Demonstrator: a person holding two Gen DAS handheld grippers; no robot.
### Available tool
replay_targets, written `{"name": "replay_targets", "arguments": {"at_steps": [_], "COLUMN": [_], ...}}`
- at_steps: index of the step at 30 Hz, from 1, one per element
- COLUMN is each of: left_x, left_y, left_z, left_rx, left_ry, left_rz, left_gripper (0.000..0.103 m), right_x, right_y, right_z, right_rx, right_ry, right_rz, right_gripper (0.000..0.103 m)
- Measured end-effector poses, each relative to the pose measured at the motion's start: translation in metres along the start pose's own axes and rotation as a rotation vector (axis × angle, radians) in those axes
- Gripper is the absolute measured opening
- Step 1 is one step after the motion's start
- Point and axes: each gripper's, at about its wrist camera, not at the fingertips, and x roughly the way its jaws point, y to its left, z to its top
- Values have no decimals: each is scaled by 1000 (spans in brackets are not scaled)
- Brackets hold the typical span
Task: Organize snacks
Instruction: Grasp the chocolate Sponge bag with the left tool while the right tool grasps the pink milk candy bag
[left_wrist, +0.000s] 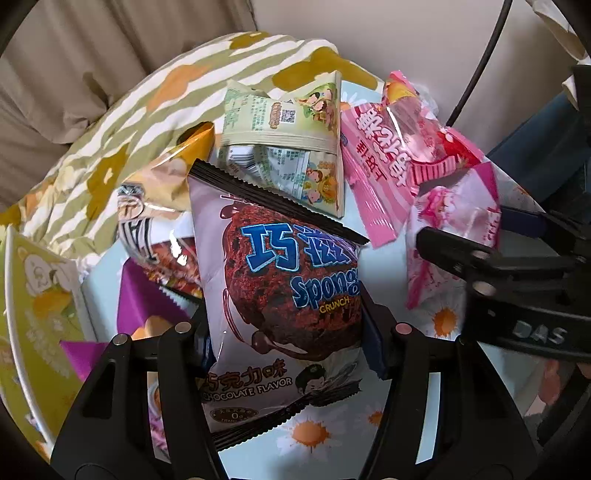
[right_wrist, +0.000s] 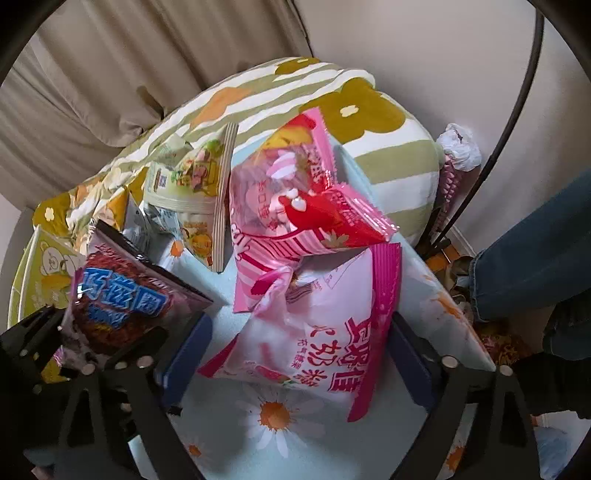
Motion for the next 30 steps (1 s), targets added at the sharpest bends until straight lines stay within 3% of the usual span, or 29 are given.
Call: {"name": "replay_targets", "arguments": {"at_steps": [5,12,17,30], "left_x": [-3,-9,-16,-63], "left_y": [1,0,-6,-19], "left_z": [-5,-15,-21,-20], "left_rx": [-20,-57,-83,-159], "left_ry": [9,14,9,-74], "left_rz": [1,10,20,76], "left_gripper": [59,59,59,59], "right_x": [12,14,7,-44], "right_y": [3,5,4,-10], "right_z": [-4,-9,-10,-5], "right_rx": [-24,-67,-100,-151], "right_ry": [29,49,42,-16], "right_rz": [-6,31,64,150], "right_gripper": [81,60,52,50]}}
